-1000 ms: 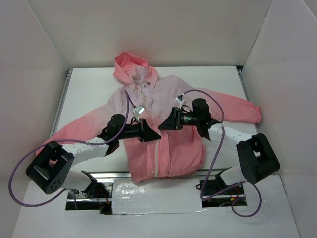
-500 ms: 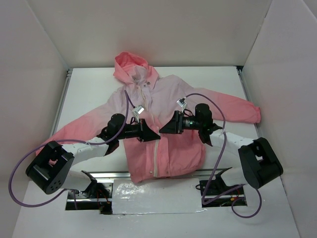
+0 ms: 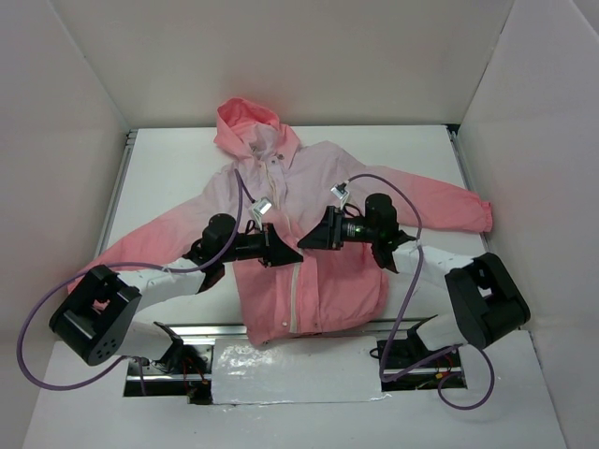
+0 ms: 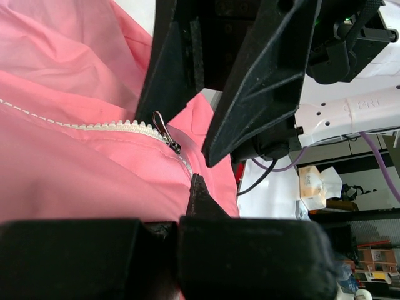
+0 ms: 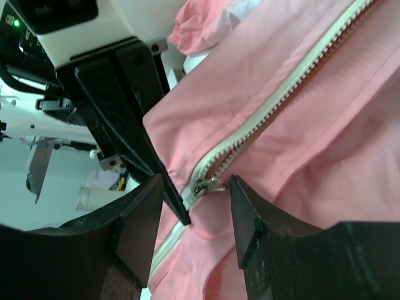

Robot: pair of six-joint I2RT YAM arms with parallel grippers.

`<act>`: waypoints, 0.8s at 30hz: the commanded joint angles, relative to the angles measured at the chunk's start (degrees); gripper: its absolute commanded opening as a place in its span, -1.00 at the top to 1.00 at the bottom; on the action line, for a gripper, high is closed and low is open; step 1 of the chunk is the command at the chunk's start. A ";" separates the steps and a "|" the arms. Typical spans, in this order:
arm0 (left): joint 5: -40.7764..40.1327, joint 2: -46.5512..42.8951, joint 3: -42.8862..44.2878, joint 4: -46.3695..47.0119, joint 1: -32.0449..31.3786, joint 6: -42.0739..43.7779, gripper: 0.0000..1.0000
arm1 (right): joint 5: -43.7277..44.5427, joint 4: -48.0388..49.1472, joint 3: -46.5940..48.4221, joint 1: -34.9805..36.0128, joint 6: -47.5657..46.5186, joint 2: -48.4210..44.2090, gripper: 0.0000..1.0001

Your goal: Zip up the jacket

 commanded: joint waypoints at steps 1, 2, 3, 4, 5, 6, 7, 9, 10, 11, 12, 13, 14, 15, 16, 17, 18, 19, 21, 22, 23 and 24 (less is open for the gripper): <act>2.91 0.47 0.63 7.37 0.05 -0.83 1.00 | 1.43 2.62 2.56 0.65 -0.49 1.25 -0.09; 3.09 0.82 0.72 7.46 0.05 -0.92 1.00 | 1.26 3.32 2.47 0.65 -0.14 1.51 -0.08; 3.35 0.91 0.80 7.63 0.05 -1.01 1.00 | 1.08 4.72 2.39 0.65 0.74 1.51 -0.07; 3.35 1.08 0.80 7.63 0.05 -1.01 1.00 | 1.08 5.17 2.39 0.65 1.01 1.42 -0.05; 3.44 1.17 0.80 7.55 0.05 -1.01 1.00 | 1.08 5.35 2.39 0.65 1.10 1.16 -0.02; 3.44 1.08 0.80 7.63 0.05 -0.92 1.00 | 1.43 4.56 2.73 0.65 0.75 1.07 -0.02; 3.35 1.08 0.80 7.46 0.05 -0.83 1.00 | 1.43 3.95 3.00 0.56 0.48 1.07 -0.01; 3.18 0.91 0.98 7.02 0.05 -0.57 1.00 | 0.99 3.76 3.26 0.65 0.13 1.16 0.09; 3.00 0.91 1.07 6.58 0.05 -0.40 1.00 | 0.82 3.68 3.26 0.56 0.13 1.07 0.14; 2.92 0.91 1.16 6.41 0.05 -0.22 1.00 | 0.55 3.85 3.09 0.65 0.13 0.90 0.15; 2.91 0.99 1.33 6.14 0.14 -0.04 1.00 | 0.55 3.77 2.65 0.65 0.22 0.72 0.16; 2.57 0.99 1.42 5.79 0.14 0.05 1.00 | 0.64 3.59 2.39 0.65 0.13 0.20 0.16; 2.48 0.99 1.42 5.61 0.14 0.05 1.00 | 0.64 3.50 2.12 0.65 -0.04 -0.15 0.16; 2.39 1.08 1.51 5.53 0.14 0.22 1.00 | 0.81 3.07 1.77 0.65 -0.13 -0.33 0.16; 2.21 1.17 1.60 5.44 0.14 0.13 1.00 | 0.73 2.80 1.60 0.65 -0.48 -0.77 0.17; 2.21 1.26 1.60 5.52 0.14 0.13 1.00 | 0.64 2.80 1.25 0.65 -0.57 -0.77 0.19; 2.12 1.26 1.60 5.53 0.14 0.13 1.00 | 0.47 2.71 1.24 0.65 -0.57 -0.77 0.22; 2.04 1.52 1.60 5.61 0.23 0.13 1.00 | 0.38 2.54 1.16 0.65 -0.83 -0.95 0.31; 2.12 1.61 1.60 5.96 0.23 -0.13 1.00 | 0.46 2.36 1.07 0.56 -0.93 -1.04 0.38; 2.12 1.78 1.60 6.23 0.14 -0.22 1.00 | 0.46 2.18 1.07 0.65 -0.84 -0.95 0.40; 2.12 1.87 1.60 6.40 0.23 -0.39 1.00 | 0.64 2.01 1.07 0.65 -1.01 -0.86 0.44; 2.21 2.05 1.68 6.32 0.23 -0.31 1.00 | 0.81 1.48 1.07 0.65 -1.19 -0.95 0.46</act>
